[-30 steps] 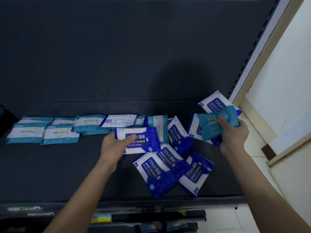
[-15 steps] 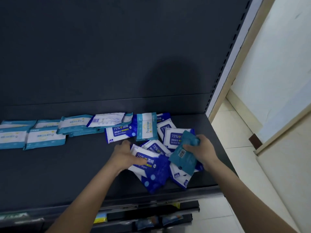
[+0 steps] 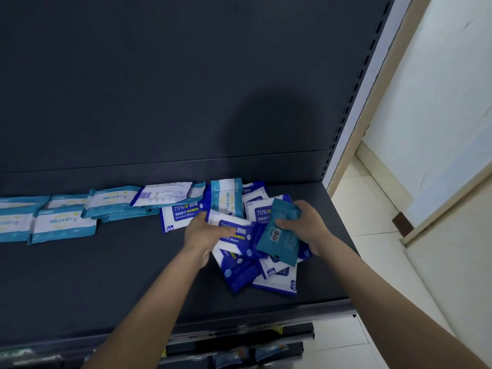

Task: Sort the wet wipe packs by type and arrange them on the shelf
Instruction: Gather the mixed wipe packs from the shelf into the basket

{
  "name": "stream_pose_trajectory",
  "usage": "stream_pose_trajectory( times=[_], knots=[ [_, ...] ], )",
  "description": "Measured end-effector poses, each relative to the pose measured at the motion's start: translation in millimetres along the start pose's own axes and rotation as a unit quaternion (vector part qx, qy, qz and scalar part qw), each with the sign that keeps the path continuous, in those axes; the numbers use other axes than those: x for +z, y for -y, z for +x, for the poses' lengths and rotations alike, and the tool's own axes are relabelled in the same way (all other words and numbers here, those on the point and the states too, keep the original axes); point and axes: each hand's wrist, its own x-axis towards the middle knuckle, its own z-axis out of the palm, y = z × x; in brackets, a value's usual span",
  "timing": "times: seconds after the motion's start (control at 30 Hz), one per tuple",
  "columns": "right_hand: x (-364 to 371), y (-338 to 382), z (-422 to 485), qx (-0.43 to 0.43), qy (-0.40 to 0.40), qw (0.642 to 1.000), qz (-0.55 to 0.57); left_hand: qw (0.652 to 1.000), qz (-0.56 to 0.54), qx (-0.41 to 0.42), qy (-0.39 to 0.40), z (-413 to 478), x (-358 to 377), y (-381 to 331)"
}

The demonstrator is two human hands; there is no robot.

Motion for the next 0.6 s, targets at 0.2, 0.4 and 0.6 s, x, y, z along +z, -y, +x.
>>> stream_pose_trajectory(
  times=[0.2, 0.4, 0.6],
  knots=[
    [8, 3, 11, -0.012, 0.015, 0.999, 0.032, 0.996, -0.084, -0.028, -0.03, 5, -3, 9],
    [19, 1, 12, -0.049, -0.005, 0.999, 0.013, 0.994, -0.109, -0.028, -0.001, 3, -5, 6],
    [21, -1, 5, -0.109, -0.019, 0.993, 0.032, 0.993, -0.114, 0.015, 0.006, -3, 0, 7]
  ],
)
